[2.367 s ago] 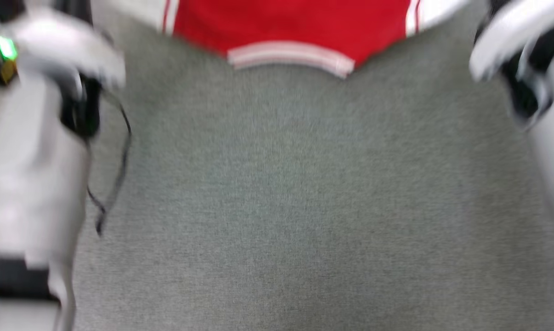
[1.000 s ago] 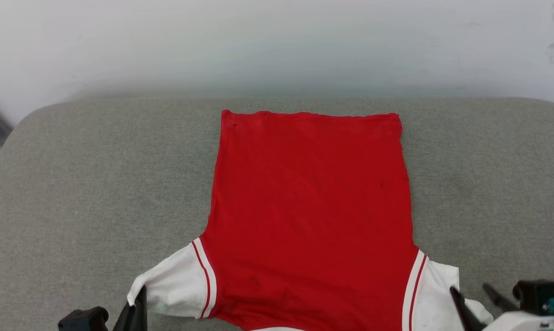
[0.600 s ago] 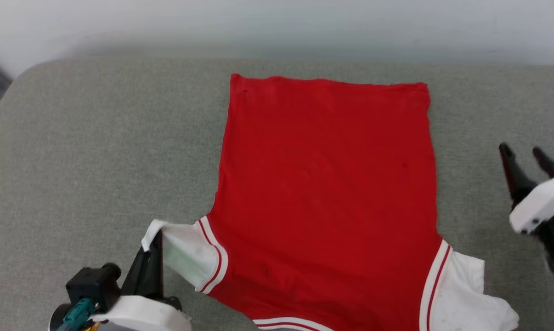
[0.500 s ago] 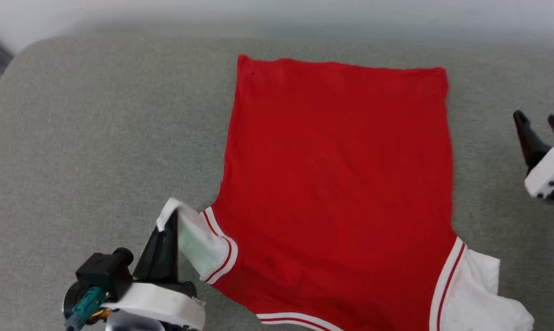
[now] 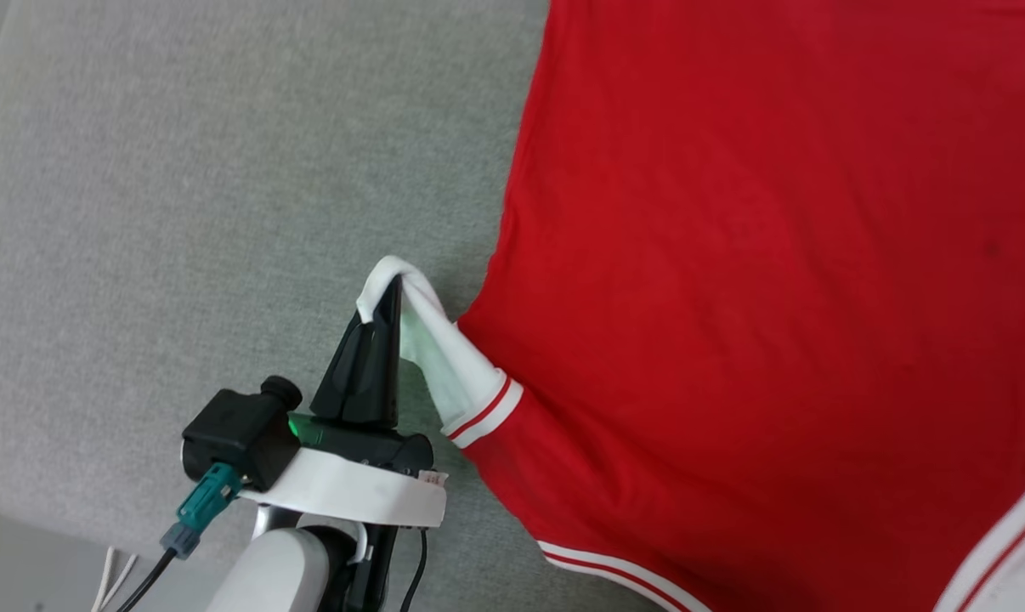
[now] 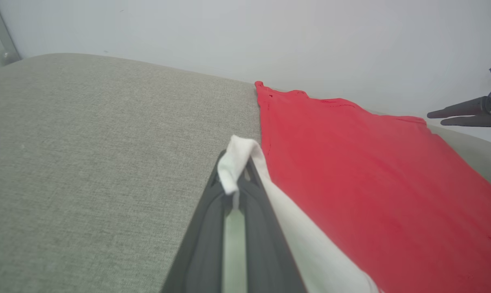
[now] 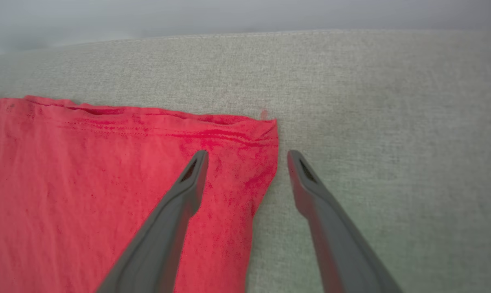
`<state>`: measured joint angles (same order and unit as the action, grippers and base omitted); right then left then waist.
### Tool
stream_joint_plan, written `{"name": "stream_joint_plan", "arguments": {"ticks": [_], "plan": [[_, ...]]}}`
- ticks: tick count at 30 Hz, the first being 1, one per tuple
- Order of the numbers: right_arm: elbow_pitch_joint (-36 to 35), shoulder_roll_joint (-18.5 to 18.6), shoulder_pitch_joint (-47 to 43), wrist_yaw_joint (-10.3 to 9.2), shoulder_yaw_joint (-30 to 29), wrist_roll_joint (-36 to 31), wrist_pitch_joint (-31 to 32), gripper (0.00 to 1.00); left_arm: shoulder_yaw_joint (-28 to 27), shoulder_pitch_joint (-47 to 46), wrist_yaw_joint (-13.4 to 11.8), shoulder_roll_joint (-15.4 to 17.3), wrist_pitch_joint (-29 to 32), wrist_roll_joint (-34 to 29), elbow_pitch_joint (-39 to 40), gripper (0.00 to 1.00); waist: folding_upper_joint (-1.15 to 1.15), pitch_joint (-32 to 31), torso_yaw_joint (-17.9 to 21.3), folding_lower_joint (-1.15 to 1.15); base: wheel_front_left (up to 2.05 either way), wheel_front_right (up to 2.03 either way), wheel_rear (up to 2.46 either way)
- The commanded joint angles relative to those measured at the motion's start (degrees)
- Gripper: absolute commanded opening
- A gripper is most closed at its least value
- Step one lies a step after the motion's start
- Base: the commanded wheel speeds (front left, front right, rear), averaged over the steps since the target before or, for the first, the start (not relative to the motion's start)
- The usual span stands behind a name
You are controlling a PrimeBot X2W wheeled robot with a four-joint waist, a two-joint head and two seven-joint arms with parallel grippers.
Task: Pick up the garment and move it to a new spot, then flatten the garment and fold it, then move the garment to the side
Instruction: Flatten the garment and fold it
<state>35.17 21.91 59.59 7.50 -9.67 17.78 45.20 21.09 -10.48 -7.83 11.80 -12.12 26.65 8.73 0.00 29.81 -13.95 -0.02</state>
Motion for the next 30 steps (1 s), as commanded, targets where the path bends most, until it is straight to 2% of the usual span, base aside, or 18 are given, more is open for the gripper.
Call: {"name": "stream_joint_plan", "arguments": {"ticks": [1, 9, 10, 11, 12, 17, 23, 30], "plan": [[1.38, -0.08, 2.18, -0.02, 0.09, -1.38, 1.43, 1.00, 0.19, -1.58, 0.66, -0.61, -0.70, 0.07, -0.90, 0.00, 0.00, 4.33, -3.73, 0.02, 0.00, 0.00, 0.00], [8.38, -2.76, 1.68, -0.01, -1.87, -4.61, 9.36, 1.00, 0.45, -3.18, 1.64, -1.53, -1.71, 0.25, -3.47, 0.00, 0.00, 5.52, -4.75, 0.02, 0.00, 0.00, 0.00], [9.23, -3.24, 1.18, -0.02, -2.36, -5.32, 10.51, 0.93, 0.46, -3.17, 1.77, -1.64, -1.80, 0.31, -3.87, 0.00, 0.00, 5.40, -4.79, 0.02, 0.00, 0.00, 0.00], [9.73, -3.55, 0.68, -0.02, -2.78, -5.79, 11.51, 0.16, 0.50, -3.26, 1.83, -1.72, -1.82, 0.36, -4.29, 0.00, 0.00, 5.19, -4.83, 0.02, 0.00, 0.00, 0.00], [9.56, -3.92, 0.35, -0.01, -3.22, -6.75, 12.03, 0.00, 0.57, -3.45, 2.05, -1.81, -1.95, 0.44, -5.03, 0.00, 0.00, 4.52, -4.79, 0.02, 0.00, 0.00, 0.00], [7.28, -2.33, 0.87, -0.02, -2.49, -8.21, 10.87, 0.00, 0.53, -2.60, 1.95, -1.57, -1.96, 0.82, -7.33, 0.00, 0.00, 0.96, -3.92, 0.02, 0.00, 0.00, 0.00], [3.36, 0.15, -0.97, -0.02, 2.31, -7.31, 8.13, 0.00, -0.15, 1.02, 1.19, 0.27, -0.13, 1.81, -10.31, 0.00, 0.00, -7.82, -0.39, 0.02, 0.00, 0.00, 0.00], [-5.81, 3.91, -12.50, -0.02, 7.84, -2.51, 8.47, 0.00, -1.33, 7.02, -1.21, 3.58, 4.12, 2.83, -9.66, 0.00, 0.00, -17.18, 5.74, 0.02, 0.00, 0.00, 0.00]]}}
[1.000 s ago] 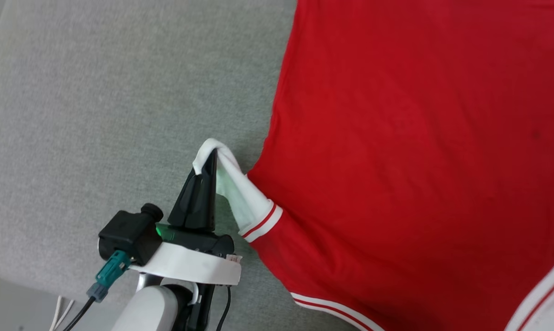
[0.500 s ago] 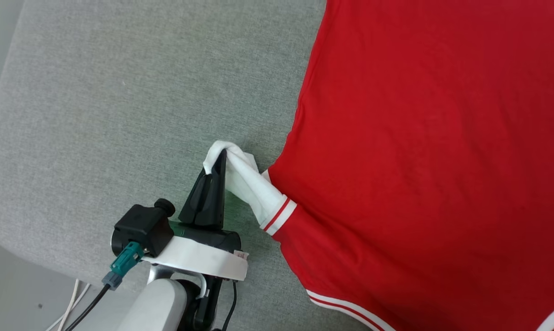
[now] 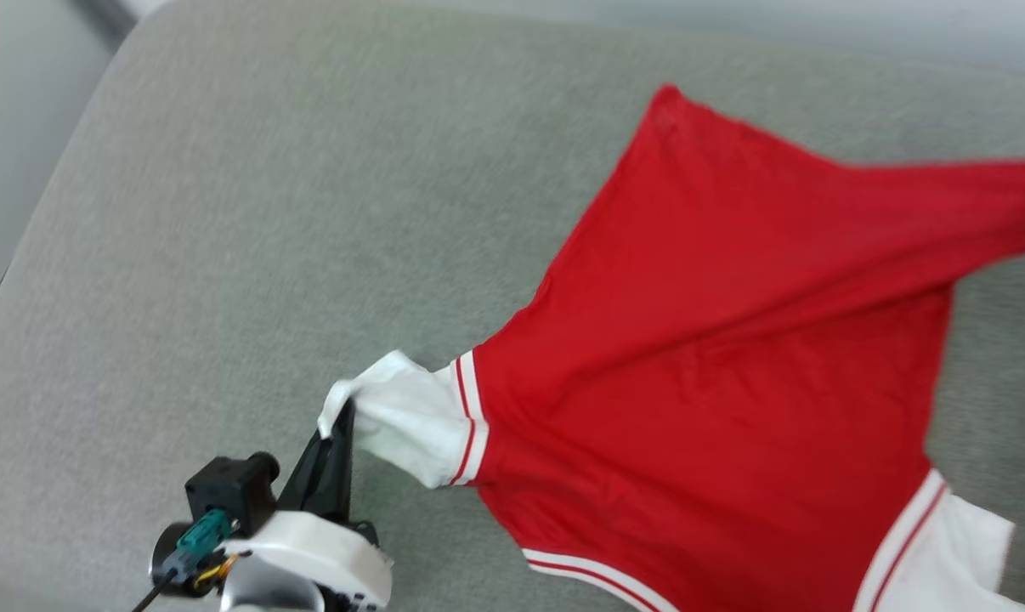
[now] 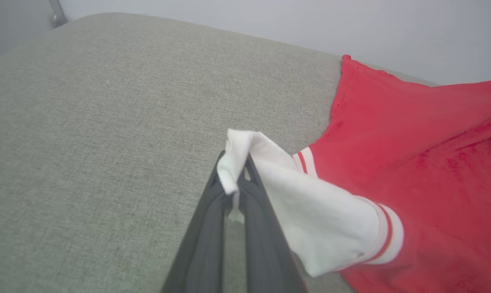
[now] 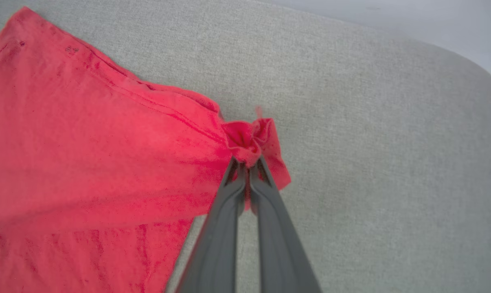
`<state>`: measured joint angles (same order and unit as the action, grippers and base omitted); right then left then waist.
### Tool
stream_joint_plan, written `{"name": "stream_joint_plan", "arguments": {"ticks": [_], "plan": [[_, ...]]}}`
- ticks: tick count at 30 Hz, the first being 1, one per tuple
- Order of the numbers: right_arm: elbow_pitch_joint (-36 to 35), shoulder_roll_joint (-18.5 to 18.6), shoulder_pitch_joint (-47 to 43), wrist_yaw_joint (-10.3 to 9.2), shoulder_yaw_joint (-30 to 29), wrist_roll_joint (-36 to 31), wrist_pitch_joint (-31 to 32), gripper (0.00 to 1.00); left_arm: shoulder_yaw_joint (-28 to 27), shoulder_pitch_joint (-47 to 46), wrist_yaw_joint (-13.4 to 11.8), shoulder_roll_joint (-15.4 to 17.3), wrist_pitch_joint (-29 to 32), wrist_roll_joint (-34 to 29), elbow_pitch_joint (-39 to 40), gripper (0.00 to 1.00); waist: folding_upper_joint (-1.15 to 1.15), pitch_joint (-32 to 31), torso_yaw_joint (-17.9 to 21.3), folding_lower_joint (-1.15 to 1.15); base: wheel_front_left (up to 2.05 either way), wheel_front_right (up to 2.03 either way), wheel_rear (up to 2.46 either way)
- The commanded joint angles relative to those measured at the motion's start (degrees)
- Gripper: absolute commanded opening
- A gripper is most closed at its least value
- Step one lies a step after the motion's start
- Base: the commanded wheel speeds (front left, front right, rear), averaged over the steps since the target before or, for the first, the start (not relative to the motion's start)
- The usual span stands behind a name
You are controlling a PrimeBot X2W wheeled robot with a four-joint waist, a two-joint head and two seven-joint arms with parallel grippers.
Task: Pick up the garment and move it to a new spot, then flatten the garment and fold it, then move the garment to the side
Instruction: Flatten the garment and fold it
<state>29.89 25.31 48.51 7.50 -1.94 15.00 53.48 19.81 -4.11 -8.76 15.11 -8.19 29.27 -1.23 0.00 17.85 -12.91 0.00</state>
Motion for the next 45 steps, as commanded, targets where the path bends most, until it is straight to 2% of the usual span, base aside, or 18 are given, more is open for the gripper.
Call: {"name": "stream_joint_plan", "arguments": {"ticks": [1, 7, 11, 16, 17, 18, 19, 24, 26, 30, 34, 35, 36, 37, 39, 45], "plan": [[-3.91, 1.42, -6.76, -0.02, 0.59, 1.89, 1.23, 0.00, -0.64, 2.53, -1.13, 1.12, 1.29, 0.55, 0.82, 0.00, 0.00, -7.44, 6.67, 0.00, 0.00, 0.00, 0.00], [-15.05, 2.59, -26.25, -0.02, -1.86, 5.51, 3.64, 0.00, -1.83, 7.58, -3.40, 3.06, 3.84, 1.49, 2.20, 0.00, 0.00, -12.39, 11.87, 0.00, 0.00, 0.00, 0.00], [-20.17, 0.07, -39.97, -0.03, -6.91, 7.08, 4.66, 0.00, -1.87, 9.89, -3.69, 4.30, 5.55, 2.02, 2.23, 0.00, 0.00, -14.45, 14.25, 0.00, 0.00, 0.00, 0.00], [-23.10, -6.16, -54.41, -0.02, -10.99, 8.02, 6.10, 0.00, -1.93, 11.53, -4.11, 5.06, 6.73, 2.55, 2.08, 0.00, 0.00, -16.02, 16.08, 0.00, 0.00, 0.00, 0.00], [-23.37, -7.27, -56.49, -0.02, -11.47, 7.71, 6.17, 0.08, -1.85, 11.66, -4.07, 5.05, 6.93, 2.66, 2.05, 0.00, 0.00, -16.24, 16.25, 0.00, 0.00, 0.00, 0.00], [-23.27, -8.61, -58.54, -0.02, -12.08, 7.62, 6.48, 0.41, -1.67, 11.82, -4.03, 5.06, 7.10, 2.68, 2.05, 0.00, 0.00, -16.34, 16.30, 0.00, 0.00, 0.00, 0.00], [-23.21, -10.03, -60.01, -0.02, -12.41, 7.80, 6.60, 1.00, -1.65, 11.84, -4.03, 5.09, 7.30, 2.81, 2.15, 0.00, 0.00, -16.33, 16.35, 0.00, 0.00, 0.00, 0.00], [-25.43, -12.60, -60.44, -0.02, -13.47, 7.33, 0.46, 1.00, -1.48, 11.96, -4.27, 5.29, 7.64, 2.94, 2.45, 0.00, 0.00, -16.31, 16.67, 0.00, 0.00, 0.00, 0.00], [-26.96, -12.14, -58.47, -0.01, -13.39, 6.42, -6.08, 1.00, -1.34, 11.61, -4.26, 5.29, 7.73, 2.86, 2.70, 0.00, 0.00, -16.15, 16.60, 0.00, 0.00, 0.00, 0.00], [-27.35, -12.05, -53.50, -0.02, -13.91, 6.01, -23.22, 1.00, -0.80, 10.33, -4.08, 5.23, 7.94, 2.52, 3.16, 0.00, 0.00, -15.21, 15.75, 0.00, 0.00, 0.00, 0.00], [-23.80, -11.37, -48.21, -0.02, -12.93, 7.05, -34.02, 1.00, -0.11, 8.11, -3.49, 4.84, 7.91, 1.97, 3.64, 0.00, 0.00, -13.35, 14.13, 0.00, 0.00, 0.00, 0.00], [-20.98, -9.96, -43.98, -0.02, -11.83, 8.11, -35.95, 1.00, 0.61, 6.09, -3.01, 4.44, 7.62, 1.55, 3.97, 0.00, 0.00, -11.35, 12.51, 0.00, 0.00, 0.00, 0.00], [-19.76, -9.33, -42.52, -0.02, -11.20, 8.59, -35.26, 1.00, 0.85, 5.37, -2.91, 4.22, 7.53, 1.35, 4.01, 0.00, 0.00, -10.70, 12.01, 0.00, 0.00, 0.00, 0.00], [-17.44, -7.45, -37.91, -0.02, -8.42, 9.61, -30.58, 1.00, 1.63, 3.13, -2.24, 3.57, 7.03, 0.78, 4.25, 0.00, 0.00, -7.98, 10.41, 0.00, 0.00, 0.00, 0.00], [-16.20, -5.82, -34.88, -0.01, -5.80, 9.80, -24.91, 1.00, 2.18, 1.70, -1.79, 3.15, 6.67, 0.47, 4.30, 0.00, 0.00, -6.19, 9.47, 0.00, 0.00, 0.00, 0.00], [-13.83, -3.51, -27.07, -0.02, -0.60, 11.08, -9.74, 1.00, 3.43, -1.87, -0.49, 1.98, 5.39, -0.37, 3.99, 0.00, 0.00, -1.72, 6.87, 0.00, 0.00, 0.00, 0.00]]}}
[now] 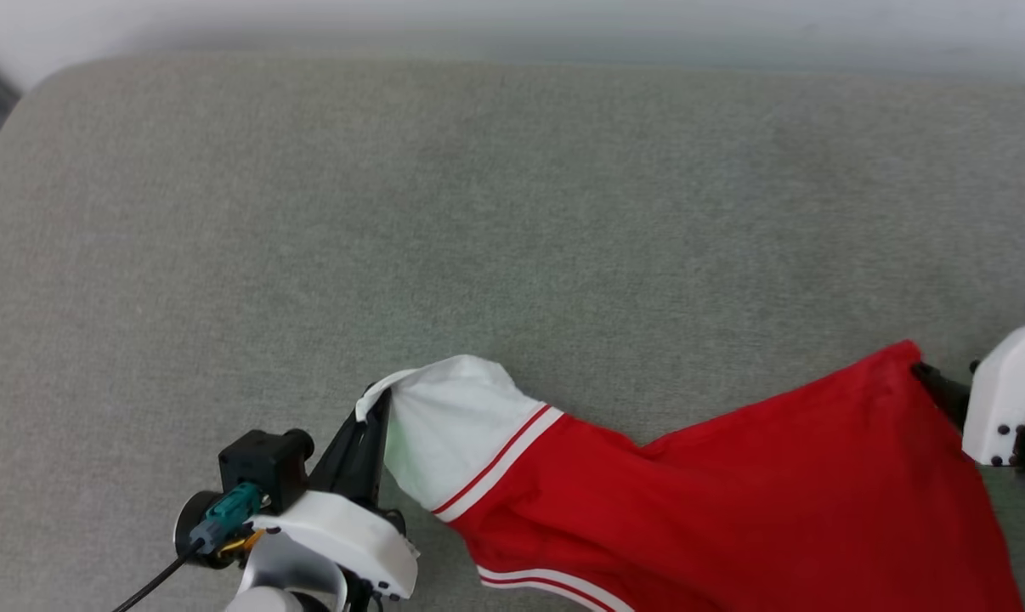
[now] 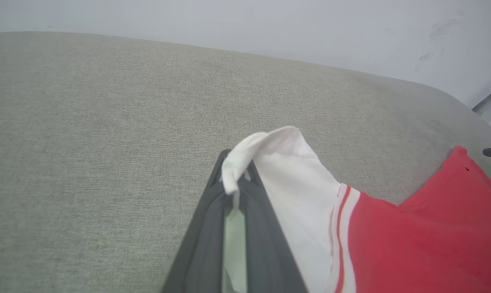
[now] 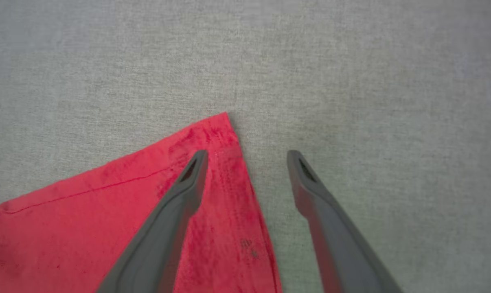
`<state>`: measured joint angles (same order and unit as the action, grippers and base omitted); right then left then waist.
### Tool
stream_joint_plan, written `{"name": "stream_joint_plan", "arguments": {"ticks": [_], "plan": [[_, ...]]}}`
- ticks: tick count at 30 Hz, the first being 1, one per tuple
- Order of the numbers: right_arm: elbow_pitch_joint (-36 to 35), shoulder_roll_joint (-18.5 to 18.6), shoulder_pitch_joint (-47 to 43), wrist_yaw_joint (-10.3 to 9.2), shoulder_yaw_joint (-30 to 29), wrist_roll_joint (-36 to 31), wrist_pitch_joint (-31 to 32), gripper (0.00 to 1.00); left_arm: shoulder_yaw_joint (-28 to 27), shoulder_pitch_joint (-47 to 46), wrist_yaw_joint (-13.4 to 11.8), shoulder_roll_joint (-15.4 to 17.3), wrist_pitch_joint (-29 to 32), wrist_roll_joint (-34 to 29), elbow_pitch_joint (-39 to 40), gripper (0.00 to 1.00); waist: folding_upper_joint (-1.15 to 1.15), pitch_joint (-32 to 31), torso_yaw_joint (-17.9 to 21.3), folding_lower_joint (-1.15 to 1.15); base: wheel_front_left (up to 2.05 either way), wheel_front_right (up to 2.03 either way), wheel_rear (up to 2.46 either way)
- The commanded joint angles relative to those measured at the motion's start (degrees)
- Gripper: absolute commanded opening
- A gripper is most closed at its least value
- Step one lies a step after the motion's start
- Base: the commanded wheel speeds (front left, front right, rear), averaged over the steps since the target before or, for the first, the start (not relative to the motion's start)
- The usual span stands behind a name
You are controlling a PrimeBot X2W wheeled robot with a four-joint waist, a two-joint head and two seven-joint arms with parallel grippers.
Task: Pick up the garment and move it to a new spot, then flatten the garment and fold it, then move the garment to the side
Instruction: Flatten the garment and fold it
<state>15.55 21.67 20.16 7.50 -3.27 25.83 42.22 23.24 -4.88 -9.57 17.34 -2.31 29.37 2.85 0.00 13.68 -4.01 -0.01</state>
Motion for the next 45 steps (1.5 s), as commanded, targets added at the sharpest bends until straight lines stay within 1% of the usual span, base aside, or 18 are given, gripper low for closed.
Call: {"name": "stream_joint_plan", "arguments": {"ticks": [1, 5, 10, 11, 12, 14, 17, 23, 28, 32, 37, 40, 45], "plan": [[0.51, 0.13, 1.28, -0.02, 0.73, 0.25, 1.52, 1.00, 0.01, -1.10, 0.32, -0.25, -0.49, -0.46, -0.09, 0.00, 0.00, 2.45, -2.03, 0.01, 0.00, 0.00, 0.00], [3.11, 0.03, 3.26, -0.02, 3.84, 0.67, 7.93, 1.00, 0.60, -2.81, 0.95, -1.00, -1.22, -0.37, -0.92, 0.00, 0.00, 4.26, -3.52, 0.01, 0.00, 0.00, 0.00], [6.98, -1.41, 1.20, 0.08, 8.42, 2.05, 14.55, 1.00, 0.54, -3.39, 1.08, -1.48, -2.13, -0.01, -2.26, 0.00, 0.00, 4.98, -4.02, 0.01, 0.00, 0.00, 0.00], [7.48, -1.44, 0.98, 0.08, 8.82, 2.19, 15.38, 0.40, 0.52, -3.37, 1.08, -1.54, -2.31, 0.10, -2.43, 0.00, 0.00, 5.01, -4.01, 0.01, 0.00, 0.00, 0.00], [7.57, -1.44, 0.94, 0.08, 9.09, 2.28, 15.55, 0.00, 0.50, -3.37, 1.11, -1.59, -2.48, 0.21, -2.61, 0.00, 0.00, 5.03, -3.97, 0.01, 0.00, 0.00, 0.00], [7.69, -1.13, 1.21, 0.08, 9.29, 2.26, 15.34, 0.00, 0.46, -3.32, 1.14, -1.62, -2.49, 0.47, -3.08, 0.00, 0.00, 4.64, -3.81, 0.01, 0.00, 0.00, 0.00], [7.27, 0.00, 2.72, 0.04, 8.78, 1.71, 13.39, 0.00, 0.36, -3.37, 1.34, -1.34, -2.47, 0.71, -3.97, 0.00, 0.00, 3.37, -3.30, 0.01, 0.00, 0.00, 0.00], [5.10, 0.80, 7.47, 0.04, 8.32, -0.46, 4.86, 0.00, -0.76, -6.11, 2.41, 0.32, -2.78, 0.82, -6.63, 0.00, 0.00, -0.61, -1.49, 0.01, 0.00, 0.00, 0.00], [6.11, -0.84, 10.64, -0.02, 7.04, -3.09, -3.25, 0.00, -3.62, -11.57, 2.94, 1.91, -2.42, 1.98, -8.54, 0.00, 0.00, -3.93, 0.82, 0.01, 0.00, 0.00, 0.00], [7.87, -2.65, 14.70, -0.02, 5.90, -5.36, -8.57, 0.00, -6.17, -18.27, 3.52, 2.92, -2.08, 3.02, -10.98, 0.00, 0.00, -5.28, 2.42, 0.01, 0.00, 0.00, 0.00], [10.94, -4.44, 21.65, -0.03, 5.35, -7.45, -13.20, 0.00, -8.39, -29.06, 5.24, 3.18, -1.47, 4.58, -17.10, 0.00, 0.00, -4.88, 3.95, 0.01, 0.00, 0.00, 0.00], [12.18, -4.72, 27.35, -0.03, 5.57, -8.59, -15.23, 0.00, -9.19, -36.72, 6.00, 3.30, -1.32, 4.85, -20.86, 0.00, 0.00, -2.91, 4.47, 0.01, 0.00, 0.00, 0.00], [13.25, -4.86, 38.01, -0.03, 5.35, -9.94, -19.14, 0.00, -9.91, -50.91, 6.80, 4.03, -2.11, 3.23, -26.54, 0.00, 0.00, 2.28, 4.99, 0.01, 0.00, 0.00, 0.00]]}}
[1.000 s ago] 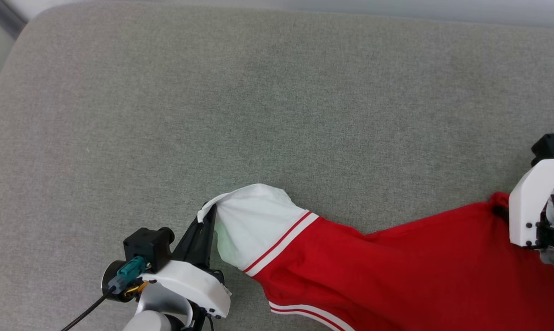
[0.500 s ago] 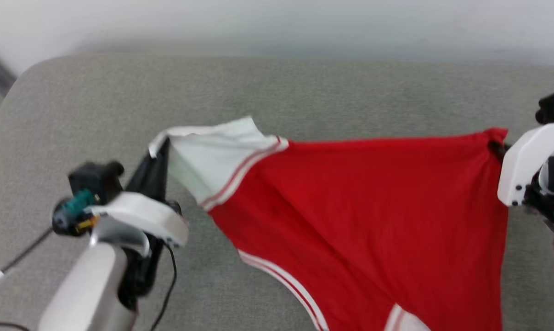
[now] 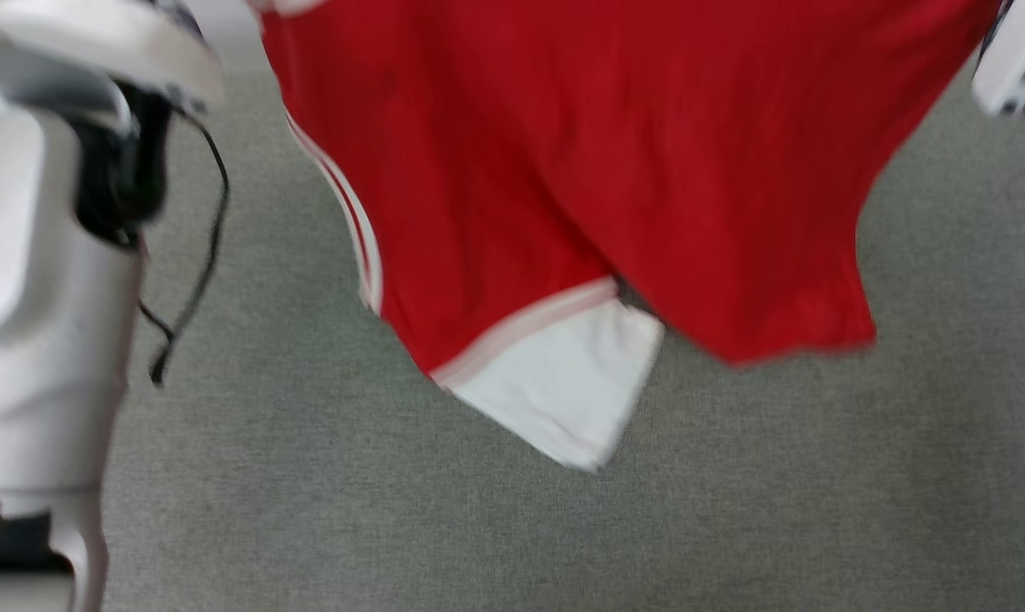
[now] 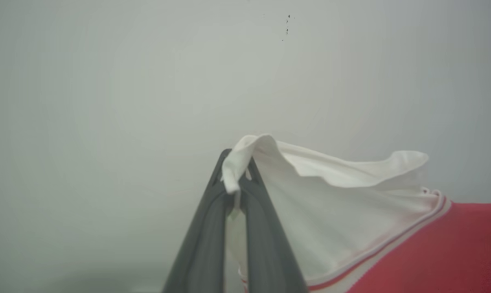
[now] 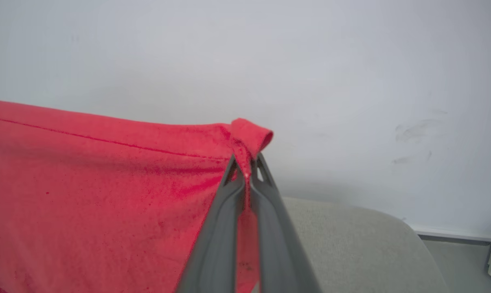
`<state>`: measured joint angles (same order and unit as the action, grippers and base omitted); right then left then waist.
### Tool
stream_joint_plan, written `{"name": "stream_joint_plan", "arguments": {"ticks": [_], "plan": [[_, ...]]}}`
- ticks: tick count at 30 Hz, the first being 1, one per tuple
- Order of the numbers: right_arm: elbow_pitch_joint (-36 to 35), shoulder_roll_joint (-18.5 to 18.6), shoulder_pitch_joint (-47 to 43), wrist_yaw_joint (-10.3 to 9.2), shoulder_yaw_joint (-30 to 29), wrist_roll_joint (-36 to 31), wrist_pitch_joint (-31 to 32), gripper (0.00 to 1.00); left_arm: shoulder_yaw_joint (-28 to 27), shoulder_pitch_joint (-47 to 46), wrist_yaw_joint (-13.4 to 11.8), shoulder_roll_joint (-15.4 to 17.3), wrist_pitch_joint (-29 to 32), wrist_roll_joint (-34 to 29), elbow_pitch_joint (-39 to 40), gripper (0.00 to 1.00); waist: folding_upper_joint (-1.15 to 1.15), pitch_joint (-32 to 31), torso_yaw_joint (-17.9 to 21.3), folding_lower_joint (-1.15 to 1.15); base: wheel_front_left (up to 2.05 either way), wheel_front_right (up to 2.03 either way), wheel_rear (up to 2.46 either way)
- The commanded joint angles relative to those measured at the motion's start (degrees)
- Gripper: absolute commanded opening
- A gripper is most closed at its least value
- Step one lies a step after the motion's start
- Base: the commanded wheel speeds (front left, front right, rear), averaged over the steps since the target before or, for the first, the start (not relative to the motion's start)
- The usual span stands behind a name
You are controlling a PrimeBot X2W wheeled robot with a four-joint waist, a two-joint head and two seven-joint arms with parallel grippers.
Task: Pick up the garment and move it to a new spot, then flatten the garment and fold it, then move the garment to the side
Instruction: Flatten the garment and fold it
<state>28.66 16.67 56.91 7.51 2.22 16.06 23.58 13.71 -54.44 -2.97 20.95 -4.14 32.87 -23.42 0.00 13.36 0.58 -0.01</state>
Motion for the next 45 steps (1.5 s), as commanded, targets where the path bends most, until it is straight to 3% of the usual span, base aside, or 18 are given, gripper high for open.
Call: {"name": "stream_joint_plan", "arguments": {"ticks": [1, 10, 18, 28, 35, 40, 45], "plan": [[0.29, 0.35, 3.45, -0.04, -0.25, -0.41, -1.23, 0.00, -0.35, -4.23, 0.39, 0.66, -0.68, -0.81, -1.24, 0.00, 0.00, 3.72, 0.39, 0.01, 0.00, 0.00, 0.00], [-1.80, 1.34, 23.02, -0.04, -0.26, -1.74, -5.32, 0.00, -0.48, -28.87, 2.52, 3.20, -2.97, -4.25, -5.28, 0.00, 0.00, 15.55, 0.48, 0.01, 0.00, 0.00, 0.00], [0.66, 3.67, 36.11, -0.04, 2.31, -1.08, -6.75, 0.00, -0.73, -42.09, 3.20, 2.74, -3.13, -4.35, -9.44, 0.00, 0.00, 24.99, -0.93, 0.01, 0.00, 0.00, 0.00], [12.58, 2.10, 40.39, -0.04, 8.48, 1.58, -11.84, 0.00, 0.68, -41.75, 5.66, 1.04, -5.49, -3.58, -20.41, 0.00, 0.00, 30.10, -1.31, 0.01, 0.00, 0.00, 0.00], [19.79, 2.51, 39.84, -0.04, 11.77, 4.48, -14.90, 0.00, 0.78, -39.26, 7.61, -0.48, -7.82, -1.86, -27.18, 0.00, 0.00, 30.08, -1.74, 0.01, 0.00, 0.00, 0.00], [24.87, 2.19, 34.61, -0.04, 15.04, 7.36, -18.41, 0.00, 0.90, -33.45, 9.19, -1.88, -9.83, -0.25, -31.63, 0.00, 0.00, 25.56, -2.12, 0.01, 0.00, 0.00, 0.00], [25.83, 2.03, 23.81, -0.04, 18.85, 10.51, -22.41, 0.00, 1.29, -21.40, 10.13, -2.96, -10.83, 1.42, -33.04, 0.00, 0.00, 16.25, -2.42, 0.01, 0.00, 0.00, 0.00]]}}
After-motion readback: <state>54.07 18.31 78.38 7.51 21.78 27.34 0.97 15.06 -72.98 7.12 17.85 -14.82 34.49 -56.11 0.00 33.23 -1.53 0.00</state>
